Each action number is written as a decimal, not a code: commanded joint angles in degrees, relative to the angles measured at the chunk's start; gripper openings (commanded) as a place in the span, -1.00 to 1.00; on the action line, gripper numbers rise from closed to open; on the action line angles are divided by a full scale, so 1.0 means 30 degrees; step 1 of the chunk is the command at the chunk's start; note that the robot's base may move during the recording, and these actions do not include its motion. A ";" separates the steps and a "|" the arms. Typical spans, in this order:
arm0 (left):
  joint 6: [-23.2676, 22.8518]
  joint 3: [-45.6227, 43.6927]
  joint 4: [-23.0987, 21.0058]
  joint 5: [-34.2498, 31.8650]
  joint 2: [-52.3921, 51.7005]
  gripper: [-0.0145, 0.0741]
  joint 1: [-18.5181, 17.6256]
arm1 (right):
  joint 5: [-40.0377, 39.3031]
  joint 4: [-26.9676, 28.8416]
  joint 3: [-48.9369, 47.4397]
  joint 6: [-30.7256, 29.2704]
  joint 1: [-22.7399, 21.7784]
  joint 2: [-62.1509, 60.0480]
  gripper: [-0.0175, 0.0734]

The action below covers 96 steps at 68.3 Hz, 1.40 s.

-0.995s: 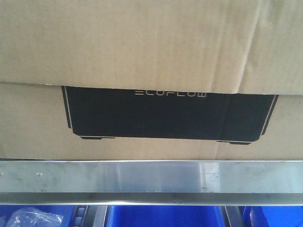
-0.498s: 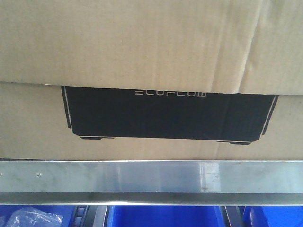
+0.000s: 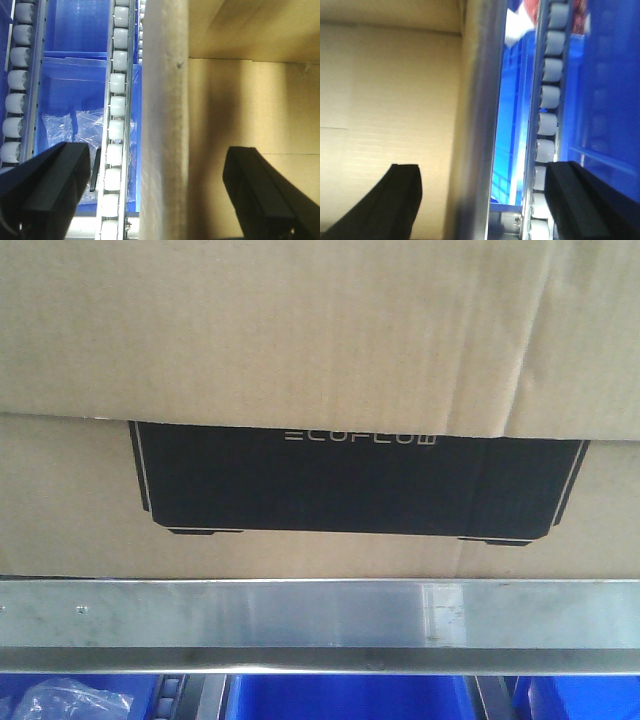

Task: Grab box from left shelf to table start

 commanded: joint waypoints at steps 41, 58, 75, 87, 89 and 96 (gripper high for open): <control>0.0018 -0.0642 0.0333 -0.1059 -0.0621 -0.88 0.0024 | -0.0925 -0.0197 -0.0669 -0.0306 -0.0065 -0.0526 -0.49; 0.0018 -0.0642 0.0391 -0.1206 -0.0912 -0.88 0.0024 | -0.0789 -0.0197 -0.0669 -0.0306 -0.0065 -0.1192 -0.49; 0.0018 -0.0642 0.0087 -0.1268 -0.2884 -0.88 0.0024 | -0.0901 0.0444 -0.0669 -0.0306 -0.0065 -0.3503 -0.49; 0.0018 -0.0140 -0.0820 -0.1290 -0.4187 -0.88 0.0024 | -0.0456 0.1362 -0.0669 -0.0306 -0.0057 -0.5072 -0.49; 0.0018 0.0121 -0.0951 -0.1360 -0.4466 -0.88 0.0024 | -0.0291 0.1416 -0.0650 -0.0306 -0.0057 -0.5297 -0.49; 0.0018 0.1583 -0.1076 -0.1816 -0.5359 -0.88 -0.0112 | 0.0460 0.1464 -0.0407 -0.0306 -0.0057 -0.6048 -0.49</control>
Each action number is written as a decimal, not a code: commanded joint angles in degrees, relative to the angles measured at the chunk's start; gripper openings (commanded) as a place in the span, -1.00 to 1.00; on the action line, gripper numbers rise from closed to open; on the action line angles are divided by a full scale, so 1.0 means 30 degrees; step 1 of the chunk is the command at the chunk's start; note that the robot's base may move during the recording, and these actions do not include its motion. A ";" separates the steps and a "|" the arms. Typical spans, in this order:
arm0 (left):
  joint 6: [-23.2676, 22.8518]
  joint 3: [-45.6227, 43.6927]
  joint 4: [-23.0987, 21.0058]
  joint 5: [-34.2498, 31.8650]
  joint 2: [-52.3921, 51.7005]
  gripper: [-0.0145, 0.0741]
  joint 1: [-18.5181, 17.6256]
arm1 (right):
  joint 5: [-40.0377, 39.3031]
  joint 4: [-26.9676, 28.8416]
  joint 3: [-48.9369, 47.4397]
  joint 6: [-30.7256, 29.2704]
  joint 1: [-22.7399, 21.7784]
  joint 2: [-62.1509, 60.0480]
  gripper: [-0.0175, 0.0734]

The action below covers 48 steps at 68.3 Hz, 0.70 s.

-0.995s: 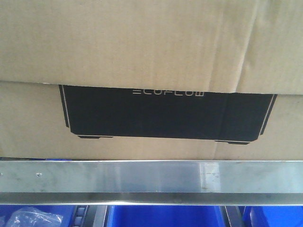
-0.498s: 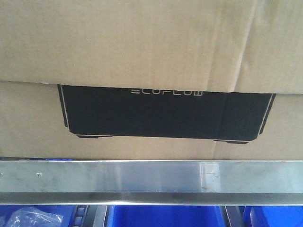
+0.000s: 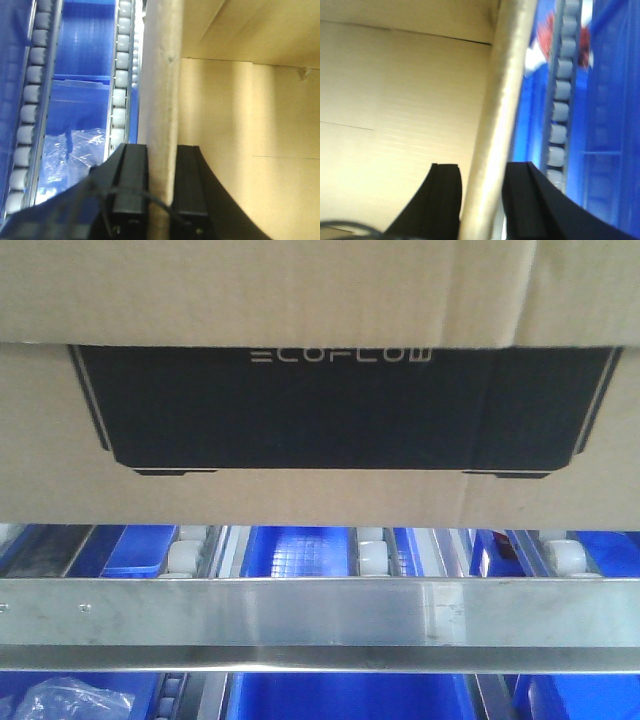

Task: Grab box from left shelf to table start
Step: 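Lift the box off the shelf with both grippers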

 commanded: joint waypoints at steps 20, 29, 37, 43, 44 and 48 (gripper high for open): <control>-0.0178 0.4550 0.0066 -0.3050 -0.4288 -0.88 -0.2165 | -0.1223 0.0345 0.2794 0.0228 -0.0091 -0.3986 -0.49; -0.0178 0.5052 0.0066 -0.3050 -0.5313 -0.88 -0.2666 | -0.1571 0.0345 0.4743 0.0228 -0.0091 -0.5604 -0.49; -0.0178 0.5096 0.0009 -0.3050 -0.6272 -0.88 -0.2712 | -0.2096 0.0464 0.6526 0.0228 -0.0091 -0.7155 -0.49; -0.0178 0.5096 0.0047 -0.3050 -0.7050 -0.88 -0.2712 | -0.2277 0.0872 0.7571 0.0228 -0.0091 -0.8317 -0.49; -0.0178 0.5096 0.0047 -0.3050 -0.7179 -0.88 -0.2712 | -0.2297 0.0918 0.7635 0.0228 -0.0091 -0.8515 -0.49; -0.0178 0.5096 0.0047 -0.3050 -0.7696 -0.88 -0.2712 | -0.2346 0.1312 0.7961 0.0228 -0.0091 -0.9188 -0.49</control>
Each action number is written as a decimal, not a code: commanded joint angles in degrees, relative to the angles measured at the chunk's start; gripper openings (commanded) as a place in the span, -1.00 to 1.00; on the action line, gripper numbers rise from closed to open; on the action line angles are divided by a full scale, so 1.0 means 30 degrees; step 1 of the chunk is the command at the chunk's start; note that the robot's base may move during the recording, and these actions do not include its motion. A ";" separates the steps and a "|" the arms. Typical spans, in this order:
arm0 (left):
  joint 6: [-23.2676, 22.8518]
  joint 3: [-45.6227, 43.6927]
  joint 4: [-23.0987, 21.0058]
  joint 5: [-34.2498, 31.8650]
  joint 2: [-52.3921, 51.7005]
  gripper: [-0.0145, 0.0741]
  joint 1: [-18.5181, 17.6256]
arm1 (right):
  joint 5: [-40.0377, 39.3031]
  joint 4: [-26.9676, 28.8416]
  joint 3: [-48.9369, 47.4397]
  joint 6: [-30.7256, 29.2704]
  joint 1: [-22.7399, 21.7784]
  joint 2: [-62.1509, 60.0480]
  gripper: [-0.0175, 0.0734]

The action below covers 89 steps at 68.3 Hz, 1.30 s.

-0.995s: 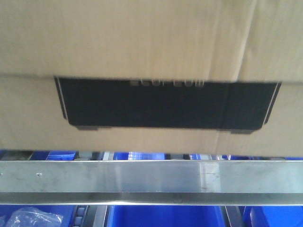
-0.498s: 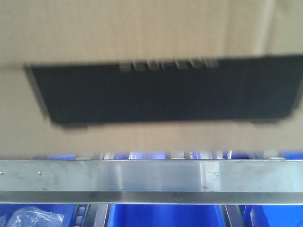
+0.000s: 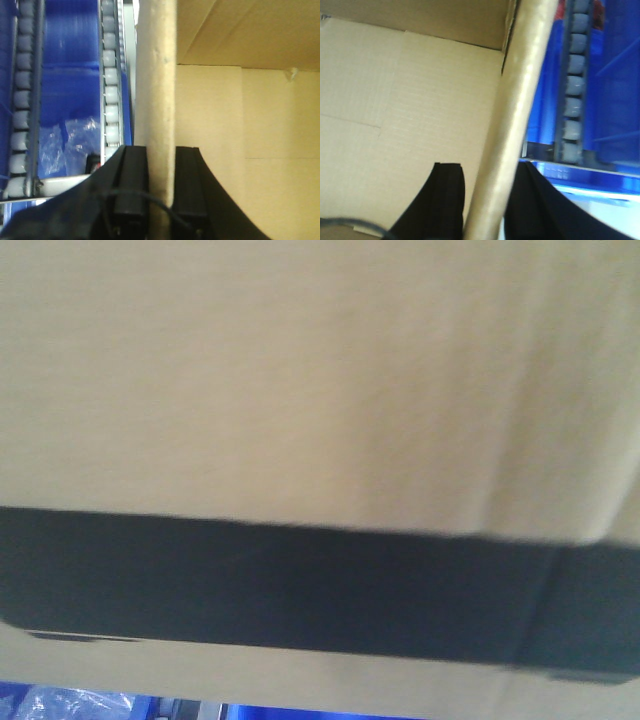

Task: Grab box from left shelf to table start
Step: 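Lift the box off the shelf with both grippers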

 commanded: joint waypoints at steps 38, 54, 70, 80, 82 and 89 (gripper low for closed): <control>-0.0009 -0.0719 -0.0830 -0.2803 -0.3845 -0.88 -0.0269 | -0.4342 0.1691 -0.0774 0.0219 -0.0091 -0.5856 -0.49; -0.0009 -0.0719 -0.0830 -0.2803 -0.3845 -0.88 -0.0269 | -0.4462 0.1691 -0.0799 0.0219 -0.0091 -0.5856 -0.49; -0.0009 -0.0719 -0.0830 -0.2803 -0.3845 -0.88 -0.0269 | -0.4671 0.1691 -0.0799 0.0219 -0.0091 -0.5856 -0.49; -0.0009 -0.0719 -0.0830 -0.2803 -0.3845 -0.88 -0.0269 | -0.4671 0.1691 -0.0799 0.0219 -0.0091 -0.5856 -0.49; -0.0009 -0.0719 -0.0830 -0.2803 -0.3845 -0.88 -0.0269 | -0.4671 0.1691 -0.0799 0.0219 -0.0091 -0.5856 -0.49; -0.0009 -0.0719 -0.0830 -0.2803 -0.3845 -0.88 -0.0269 | -0.4671 0.1691 -0.0799 0.0219 -0.0091 -0.5856 -0.49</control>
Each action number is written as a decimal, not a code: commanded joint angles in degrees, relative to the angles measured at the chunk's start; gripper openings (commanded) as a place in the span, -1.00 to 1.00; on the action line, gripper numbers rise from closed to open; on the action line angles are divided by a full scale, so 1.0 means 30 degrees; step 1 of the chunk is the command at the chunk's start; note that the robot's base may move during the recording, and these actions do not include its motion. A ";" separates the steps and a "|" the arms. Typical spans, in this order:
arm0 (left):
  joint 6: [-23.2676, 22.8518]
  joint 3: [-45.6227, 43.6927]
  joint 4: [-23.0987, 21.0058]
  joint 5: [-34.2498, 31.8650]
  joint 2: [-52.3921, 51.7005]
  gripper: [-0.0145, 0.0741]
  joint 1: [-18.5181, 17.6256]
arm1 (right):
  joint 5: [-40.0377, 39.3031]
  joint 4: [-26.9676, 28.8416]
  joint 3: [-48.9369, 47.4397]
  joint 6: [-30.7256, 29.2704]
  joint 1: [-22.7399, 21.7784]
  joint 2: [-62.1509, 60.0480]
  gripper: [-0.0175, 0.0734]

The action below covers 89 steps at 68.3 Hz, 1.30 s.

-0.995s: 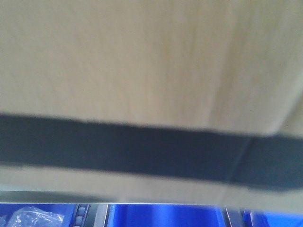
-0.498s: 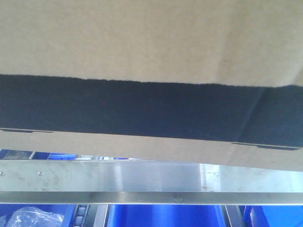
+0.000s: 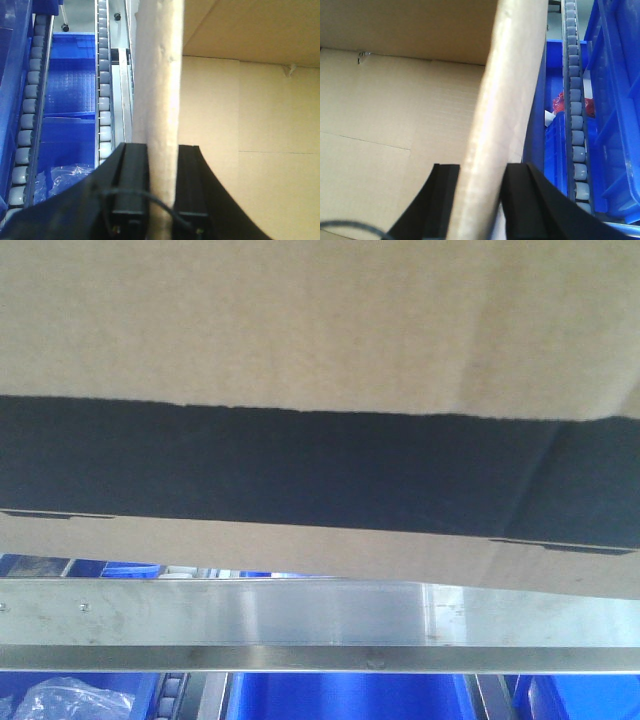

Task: Grab box from left shelf to table start
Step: 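Lift the box off the shelf with both grippers, then hold the box with both grippers while the base turns away from the shelf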

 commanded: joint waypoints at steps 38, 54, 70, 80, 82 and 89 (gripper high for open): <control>-0.0233 -0.0664 -0.0649 -0.2443 -0.0165 -0.88 -0.0204 | -0.3406 0.0299 -0.0758 -0.0551 -0.0056 0.0049 -0.49; -0.0233 -0.0664 -0.0649 -0.2443 -0.0132 -0.88 -0.0204 | -0.3406 0.0299 -0.0758 -0.0551 -0.0056 0.0049 -0.49; -0.0233 -0.0664 -0.0649 -0.2443 0.0331 -0.88 -0.0204 | -0.3406 0.0299 -0.0758 -0.0551 -0.0056 0.0049 -0.49; -0.0233 -0.0664 -0.0649 -0.2443 0.0903 -0.88 -0.0204 | -0.3406 0.0299 -0.0758 -0.0551 -0.0056 0.0049 -0.49; -0.0233 -0.0664 -0.0649 -0.2443 0.0960 -0.88 -0.0204 | -0.3406 0.0299 -0.0758 -0.0551 -0.0056 0.0049 -0.49; -0.0233 -0.0664 -0.0649 -0.2443 0.1293 -0.88 -0.0204 | -0.3385 0.0299 -0.0758 -0.0551 -0.0056 0.0049 -0.49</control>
